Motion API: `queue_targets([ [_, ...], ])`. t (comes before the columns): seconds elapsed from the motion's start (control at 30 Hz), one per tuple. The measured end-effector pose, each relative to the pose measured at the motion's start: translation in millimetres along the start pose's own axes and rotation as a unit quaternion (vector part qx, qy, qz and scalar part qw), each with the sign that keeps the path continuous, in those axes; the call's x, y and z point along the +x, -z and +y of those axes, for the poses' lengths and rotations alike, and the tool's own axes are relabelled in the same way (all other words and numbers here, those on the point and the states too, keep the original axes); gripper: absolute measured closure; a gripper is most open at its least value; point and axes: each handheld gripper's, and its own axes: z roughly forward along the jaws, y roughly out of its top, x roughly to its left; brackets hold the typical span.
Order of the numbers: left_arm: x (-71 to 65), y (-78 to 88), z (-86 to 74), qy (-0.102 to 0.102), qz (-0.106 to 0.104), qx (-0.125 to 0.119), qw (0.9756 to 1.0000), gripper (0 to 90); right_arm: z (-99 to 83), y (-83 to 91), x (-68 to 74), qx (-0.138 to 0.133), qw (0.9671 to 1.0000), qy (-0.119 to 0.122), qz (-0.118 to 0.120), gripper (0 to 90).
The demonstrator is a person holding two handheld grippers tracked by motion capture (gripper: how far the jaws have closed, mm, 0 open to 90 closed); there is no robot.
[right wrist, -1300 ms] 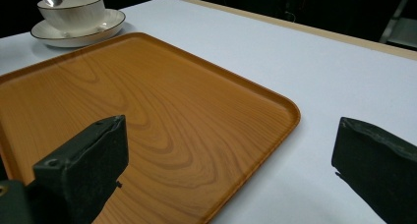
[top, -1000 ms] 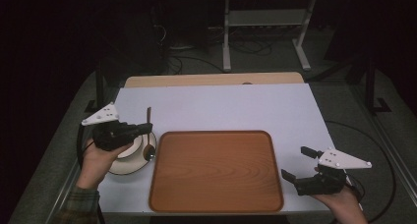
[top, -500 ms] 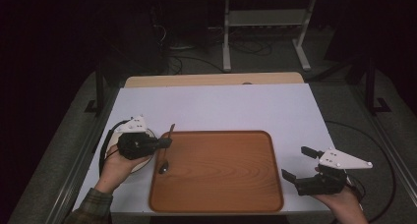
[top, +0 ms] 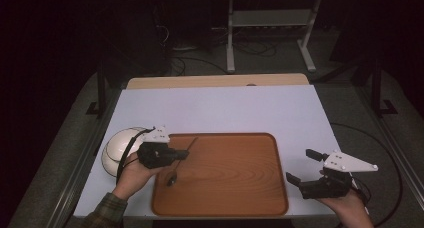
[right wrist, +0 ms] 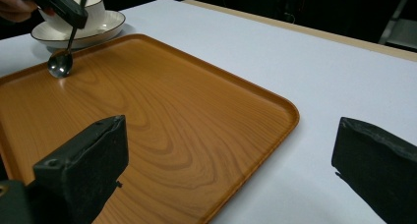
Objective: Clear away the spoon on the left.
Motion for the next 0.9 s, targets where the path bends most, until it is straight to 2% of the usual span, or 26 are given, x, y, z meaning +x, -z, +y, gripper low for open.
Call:
queue_targets([
  [0.1,-2.2,-11.9,1.7,-0.003,-0.005,0.01,0.9999,88.8,-0.1,0.1,0.4,0.0,1.0,0.0,0.001,0.2],
  [0.5,-3.9,-39.8,3.9,-0.008,-0.024,0.035,0.9991,88.7,-0.2,-0.6,0.7,0.0,1.0,-0.001,0.002,0.2],
  [0.73,-4.7,-65.4,4.6,-0.013,-0.04,0.071,0.9966,88.3,-0.5,-1.4,0.8,0.002,1.0,0.0,0.002,0.2],
  [0.8,-5.0,-68.3,4.6,-0.013,-0.042,0.074,0.9963,88.1,-0.3,-1.2,1.0,0.002,1.0,0.0,0.001,0.2],
  [0.9,-5.6,-77.7,4.7,-0.017,-0.041,0.092,0.9948,87.6,-0.6,-0.8,0.7,0.003,1.0,0.001,0.002,0.2],
])
